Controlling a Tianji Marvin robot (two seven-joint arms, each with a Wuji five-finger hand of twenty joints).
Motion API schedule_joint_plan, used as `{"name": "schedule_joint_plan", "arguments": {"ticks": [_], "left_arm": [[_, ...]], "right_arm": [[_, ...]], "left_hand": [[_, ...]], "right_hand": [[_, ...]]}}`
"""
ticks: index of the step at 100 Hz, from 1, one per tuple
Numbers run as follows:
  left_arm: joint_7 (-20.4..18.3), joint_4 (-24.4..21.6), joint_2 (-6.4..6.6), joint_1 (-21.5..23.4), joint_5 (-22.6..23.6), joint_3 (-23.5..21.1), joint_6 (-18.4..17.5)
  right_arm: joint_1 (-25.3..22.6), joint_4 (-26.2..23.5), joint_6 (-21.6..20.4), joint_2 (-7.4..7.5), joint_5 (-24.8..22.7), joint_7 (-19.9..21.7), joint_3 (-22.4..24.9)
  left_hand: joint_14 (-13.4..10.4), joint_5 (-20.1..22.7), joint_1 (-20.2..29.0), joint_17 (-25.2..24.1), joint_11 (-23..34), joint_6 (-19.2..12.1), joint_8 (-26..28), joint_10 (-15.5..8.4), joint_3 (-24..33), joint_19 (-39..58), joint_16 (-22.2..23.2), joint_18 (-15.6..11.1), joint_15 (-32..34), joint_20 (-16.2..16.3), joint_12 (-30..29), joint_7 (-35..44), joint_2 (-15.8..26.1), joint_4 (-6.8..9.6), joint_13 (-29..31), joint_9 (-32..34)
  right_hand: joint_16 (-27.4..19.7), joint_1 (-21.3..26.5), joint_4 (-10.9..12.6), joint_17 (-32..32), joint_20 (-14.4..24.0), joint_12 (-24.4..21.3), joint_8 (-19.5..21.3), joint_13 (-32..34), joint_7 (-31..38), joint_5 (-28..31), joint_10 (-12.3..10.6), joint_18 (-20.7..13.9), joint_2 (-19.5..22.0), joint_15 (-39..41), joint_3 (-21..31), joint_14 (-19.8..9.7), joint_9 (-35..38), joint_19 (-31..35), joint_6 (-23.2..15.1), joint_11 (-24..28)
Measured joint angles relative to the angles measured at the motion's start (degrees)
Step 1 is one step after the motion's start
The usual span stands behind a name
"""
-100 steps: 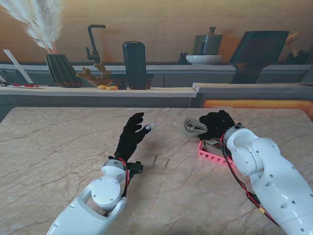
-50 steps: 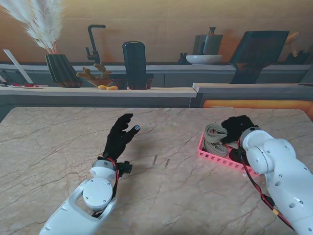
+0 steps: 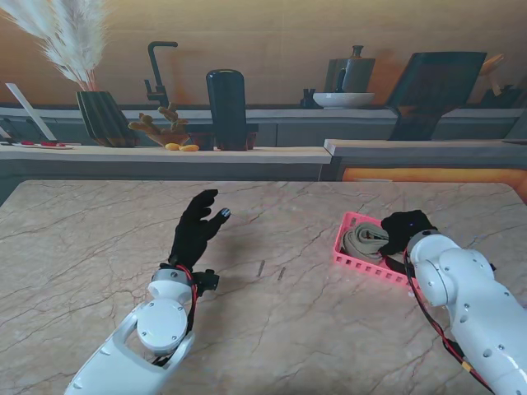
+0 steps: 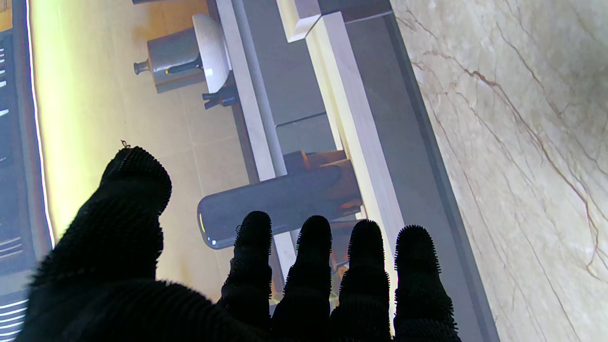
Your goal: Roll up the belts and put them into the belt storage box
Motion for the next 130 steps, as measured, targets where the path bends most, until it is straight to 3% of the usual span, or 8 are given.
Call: {"name": "schedule_joint_plan", "arguments": {"ticks": [27,48,54,61,69,101,105,130], "left_arm": [[1.35,-0.75,-0.07,0.77,1.15,-1.04,-0.26],[1.79,-0.89,-0.07,1.00,1.36,-1.67,-0.41],[1.93,-0.91,-0.07,1.04,1.56,-1.78,-0.42],[2.11,-1.00,-0.06,1.10,1.60,-1.82,-0.42],[2.23,-1.17,-0.06,1.18,1.60,-1.84,-0.36],[2.58,-1.56,-0.10,1.29,1.50,-1.87,0.36],[2.64,-1.57,-0.11,1.29,1.49,-1.86,0.46],[3.02,-1.59,-0.19,1.29,1.50,-1.83,0.80]], "right_arm": [[1.30,3.07,2.08,0.14,0.44,-0.54,-2.51],[2.01,4.21,4.42,0.23,1.23,0.15,-3.95],[2.01,4.28,4.76,0.23,1.32,0.32,-4.11],[1.92,4.31,4.87,0.23,1.27,0.34,-4.12],[1.51,4.25,4.93,0.22,0.75,0.18,-3.91],[-0.90,2.80,5.86,-0.12,-0.39,-1.79,-2.14],[-1.14,2.54,5.83,-0.18,-0.37,-1.99,-1.84],[-2.44,0.88,4.96,-0.40,-0.17,-2.77,-0.07]], "left_hand": [[0.01,0.00,0.02,0.10,0.00,0.01,0.42,0.00,-0.12,0.63,0.00,0.02,0.09,0.12,0.46,0.00,0.00,0.00,0.00,0.00],[0.01,0.00,0.65,0.31,0.00,0.01,0.44,0.00,-0.62,0.75,0.43,0.05,0.10,0.32,0.54,0.00,0.06,0.00,0.00,1.36],[0.02,0.00,0.65,0.32,0.00,0.01,0.45,0.00,-0.63,0.76,0.43,0.07,0.11,0.46,0.55,0.00,0.05,0.00,0.00,1.39],[0.02,0.00,0.65,0.32,0.00,0.01,0.45,0.00,-0.64,0.77,0.43,0.10,0.12,0.67,0.55,0.00,0.05,0.00,0.01,1.39],[0.02,0.00,0.65,0.33,0.00,0.01,0.46,0.00,-0.68,0.79,0.44,0.12,0.14,0.69,0.56,0.00,0.05,0.00,0.01,1.40],[0.10,0.00,1.38,0.46,0.00,0.13,0.48,0.00,-1.45,1.40,0.45,0.21,0.76,0.76,0.57,0.00,0.09,0.00,1.09,1.72],[0.10,0.00,1.38,0.47,0.00,0.22,0.49,0.00,-1.49,1.40,0.45,0.21,0.76,0.76,0.58,0.00,0.59,0.00,1.09,1.72],[0.11,0.00,1.38,0.71,0.00,0.29,0.50,0.00,-1.49,1.47,0.46,0.22,0.77,0.79,0.64,0.00,0.60,0.00,1.10,1.72]], "right_hand": [[-1.22,0.00,0.00,0.00,0.01,-0.93,-0.88,-0.07,-0.02,0.01,0.00,-0.01,0.00,-1.45,0.00,-0.11,-0.60,0.01,0.00,-0.04],[-5.53,-1.08,0.27,-1.94,-0.10,-3.91,-0.85,-2.96,-0.96,-4.09,-0.16,-0.07,0.03,-9.20,1.87,-0.64,-4.53,-1.31,-2.55,-3.30],[-7.33,-2.15,0.35,-2.75,-0.73,-5.18,1.75,-4.27,-4.57,-4.12,-0.16,-0.12,0.04,-11.29,3.96,-0.55,-5.85,-2.37,-3.27,-4.68],[-9.24,-4.77,3.95,-4.17,-1.80,-6.72,7.62,-6.64,-11.72,-4.12,-0.12,-0.18,0.04,-14.39,7.05,-0.37,-7.94,-4.37,-4.59,-6.63],[-11.74,-6.64,5.24,-6.17,-3.03,-8.15,11.07,-9.12,-17.01,-6.78,-0.07,-0.43,0.22,-18.34,8.58,-0.64,-10.92,-7.56,-5.54,-9.33],[-19.97,-9.51,5.39,-10.45,-8.01,-13.22,11.25,-13.48,-22.82,-16.31,-0.05,2.19,0.41,-32.21,8.27,-0.76,-19.49,-18.25,-5.80,-16.50],[-20.74,-10.41,6.56,-10.51,-8.44,-13.89,11.25,-13.52,-22.88,-16.51,-0.05,2.24,0.58,-33.66,8.22,-0.74,-19.62,-19.01,-5.82,-17.08],[-24.86,-11.53,6.58,-11.31,-10.09,-16.85,11.25,-15.27,-24.51,-18.46,-0.07,3.58,-0.18,-40.70,7.53,-0.33,-23.08,-23.75,-6.12,-21.57]]}}
